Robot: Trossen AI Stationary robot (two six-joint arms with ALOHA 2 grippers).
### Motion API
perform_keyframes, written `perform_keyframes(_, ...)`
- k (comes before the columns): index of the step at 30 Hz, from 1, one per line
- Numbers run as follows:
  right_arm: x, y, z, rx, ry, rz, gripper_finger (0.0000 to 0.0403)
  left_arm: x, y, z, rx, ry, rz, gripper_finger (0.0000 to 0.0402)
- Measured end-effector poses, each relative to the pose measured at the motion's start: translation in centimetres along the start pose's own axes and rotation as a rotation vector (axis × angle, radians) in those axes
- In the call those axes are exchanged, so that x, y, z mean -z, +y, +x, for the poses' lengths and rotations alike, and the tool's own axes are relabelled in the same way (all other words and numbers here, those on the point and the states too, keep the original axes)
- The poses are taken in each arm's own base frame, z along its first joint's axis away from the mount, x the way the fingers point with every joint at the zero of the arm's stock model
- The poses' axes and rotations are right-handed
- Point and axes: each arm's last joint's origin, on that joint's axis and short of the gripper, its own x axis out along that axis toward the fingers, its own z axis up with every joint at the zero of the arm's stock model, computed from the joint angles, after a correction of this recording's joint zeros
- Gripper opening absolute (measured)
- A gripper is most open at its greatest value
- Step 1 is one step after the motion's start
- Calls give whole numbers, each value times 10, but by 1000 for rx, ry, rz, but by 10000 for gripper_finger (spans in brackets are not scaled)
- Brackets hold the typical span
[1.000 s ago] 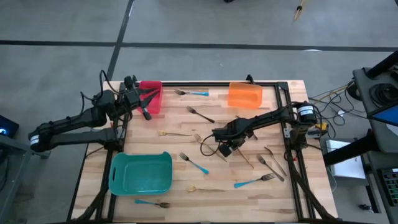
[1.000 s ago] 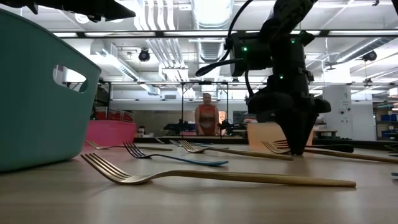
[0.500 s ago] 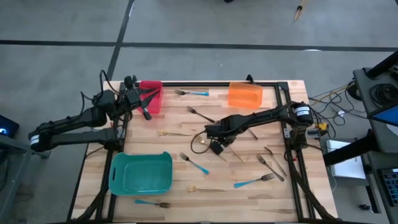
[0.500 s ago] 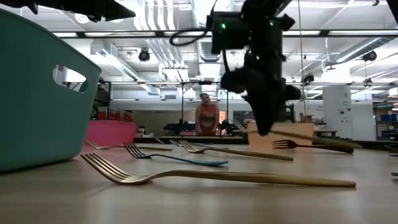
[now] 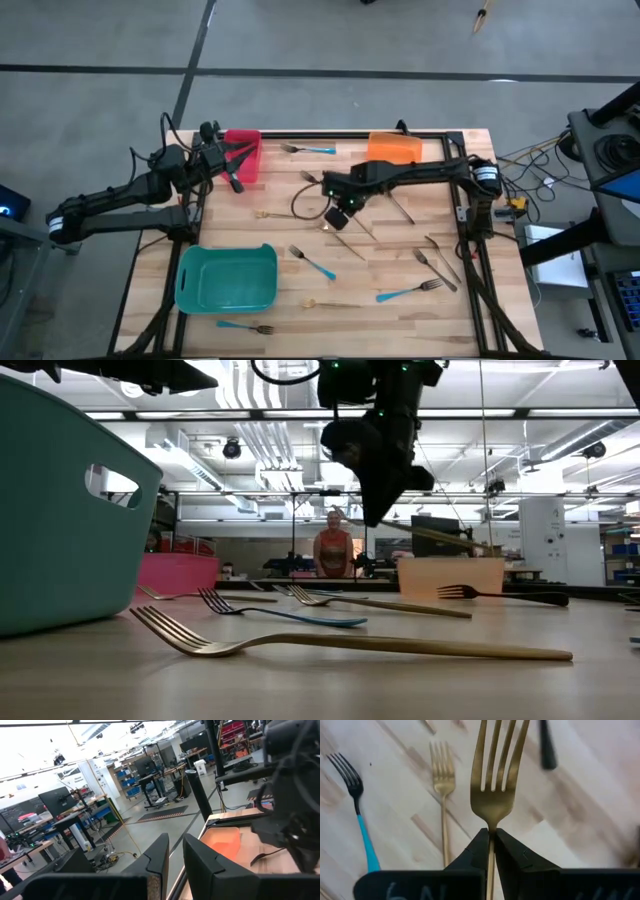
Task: Sort silverware by color (type)
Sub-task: Put the gold fork into the orange bin
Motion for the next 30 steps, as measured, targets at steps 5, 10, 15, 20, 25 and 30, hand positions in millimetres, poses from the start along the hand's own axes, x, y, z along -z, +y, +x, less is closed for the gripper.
perform_keyframes(5, -19, -16, -21, 16, -15, -50, 12, 0, 0, 0, 0, -2, 2, 37)
perform_keyframes(10, -38, -47, -47, 76, -8, -159, 12, 0, 0, 0, -1, -3, 2, 37)
perform_keyframes(15, -54, -90, -70, 150, 18, -242, 12, 0, 0, 0, -1, -4, 2, 37)
perform_keyframes(20, -64, -131, -77, 225, 58, -464, 12, 0, 0, 0, -1, -4, 2, 37)
perform_keyframes(25, -65, -168, -72, 379, 178, -697, 12, 0, 0, 0, -2, -4, 10, 37)
perform_keyframes(30, -63, -190, -65, 400, 275, -789, 12, -1, 0, 0, -4, -9, 37, 37)
